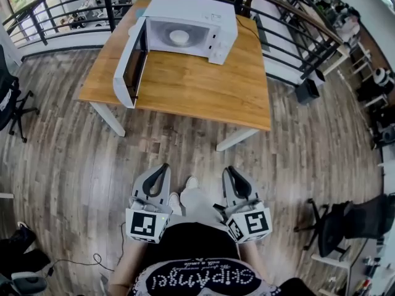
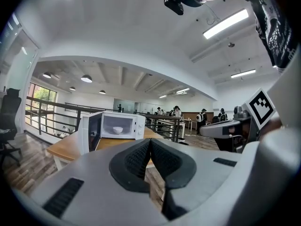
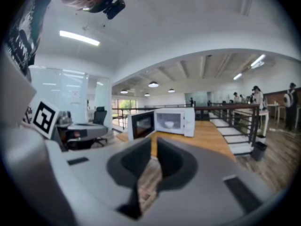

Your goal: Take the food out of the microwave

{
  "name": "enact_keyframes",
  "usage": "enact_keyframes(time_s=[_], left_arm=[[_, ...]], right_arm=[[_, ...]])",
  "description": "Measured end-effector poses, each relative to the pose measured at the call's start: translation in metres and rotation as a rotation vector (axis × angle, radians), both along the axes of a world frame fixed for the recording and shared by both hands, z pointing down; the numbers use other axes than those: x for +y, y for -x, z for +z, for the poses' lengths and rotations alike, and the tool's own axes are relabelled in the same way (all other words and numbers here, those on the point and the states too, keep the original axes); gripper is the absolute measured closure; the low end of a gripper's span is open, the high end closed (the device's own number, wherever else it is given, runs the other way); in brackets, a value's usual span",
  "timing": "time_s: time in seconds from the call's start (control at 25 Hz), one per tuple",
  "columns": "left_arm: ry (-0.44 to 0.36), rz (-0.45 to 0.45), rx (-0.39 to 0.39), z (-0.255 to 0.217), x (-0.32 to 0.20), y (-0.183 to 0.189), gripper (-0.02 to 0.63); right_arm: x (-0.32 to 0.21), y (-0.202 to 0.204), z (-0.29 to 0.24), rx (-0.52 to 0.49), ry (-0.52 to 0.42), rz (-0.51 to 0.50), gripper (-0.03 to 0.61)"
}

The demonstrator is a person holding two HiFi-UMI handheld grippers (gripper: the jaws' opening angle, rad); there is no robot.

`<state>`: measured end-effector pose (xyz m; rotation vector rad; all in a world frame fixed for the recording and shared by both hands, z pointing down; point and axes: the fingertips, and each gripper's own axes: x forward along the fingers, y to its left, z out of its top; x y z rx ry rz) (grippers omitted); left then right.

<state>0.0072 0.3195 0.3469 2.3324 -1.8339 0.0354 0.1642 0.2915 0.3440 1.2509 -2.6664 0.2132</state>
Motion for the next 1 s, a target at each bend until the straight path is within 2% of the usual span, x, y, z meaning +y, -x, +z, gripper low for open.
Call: enact_keyframes(time_s=[0.16, 0.36, 0.64, 1.0], left_arm=[[0.028, -0.012, 0.001, 0.009, -0.015, -0.002, 0.58], [0.038, -0.007, -0.043, 0.008, -0.045, -0.01, 0.581], [-0.016, -0.047, -0.048, -0.006, -0.105, -0.025, 0.581], [-0.021, -0.071, -0.062, -0.012, -0.149, -0.037, 0.581]], right_arm=[[-0.016, -0.001, 0.009, -0.008, 0.033, -0.019, 0.54], [-0.051, 0.0, 0.005, -0.04, 0.003, -0.043, 0.541], [-0.116, -0.001, 0.025, 0.001, 0.05, -0.104, 0.541], [-0.172, -0.01, 0.023, -0.052, 0.06, -0.126, 0.541]])
